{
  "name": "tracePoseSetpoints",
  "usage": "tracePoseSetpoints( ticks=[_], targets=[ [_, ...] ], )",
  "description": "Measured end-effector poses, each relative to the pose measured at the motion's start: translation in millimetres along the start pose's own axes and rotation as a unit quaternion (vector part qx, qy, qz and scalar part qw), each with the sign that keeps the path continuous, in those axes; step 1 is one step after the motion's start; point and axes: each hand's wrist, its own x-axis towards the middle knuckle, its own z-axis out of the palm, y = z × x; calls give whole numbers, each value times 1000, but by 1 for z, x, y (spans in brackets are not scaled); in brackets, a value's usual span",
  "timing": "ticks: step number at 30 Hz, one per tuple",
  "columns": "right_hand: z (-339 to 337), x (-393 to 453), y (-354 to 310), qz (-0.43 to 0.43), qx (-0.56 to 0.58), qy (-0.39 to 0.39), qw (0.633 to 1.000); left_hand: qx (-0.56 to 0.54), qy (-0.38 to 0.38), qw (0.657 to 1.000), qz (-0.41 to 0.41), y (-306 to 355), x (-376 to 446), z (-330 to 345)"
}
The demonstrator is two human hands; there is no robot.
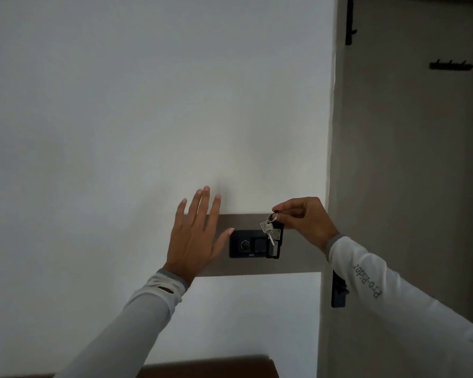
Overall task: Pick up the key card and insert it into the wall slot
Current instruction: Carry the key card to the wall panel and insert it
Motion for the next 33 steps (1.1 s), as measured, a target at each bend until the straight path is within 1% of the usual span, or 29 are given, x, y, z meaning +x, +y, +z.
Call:
tracePoseSetpoints(
  ticks=[7,13,18,25,33],
  targets=[
    [-28,63,46,-20,13,-31,999,41,-19,999,-24,23,20,43],
    [-18,96,87,-13,12,-39,999,57,-19,998,-28,21,29,83],
    [-5,114,116,-16,4,-26,1000,69,-18,997,-18,16,38,119],
    [2,138,150,-42,-10,15,999,71,-22,997,-20,12,42,173],
    [21,161,180,-52,-18,51,997,47,-15,999,-21,3,36,220]
  ],
)
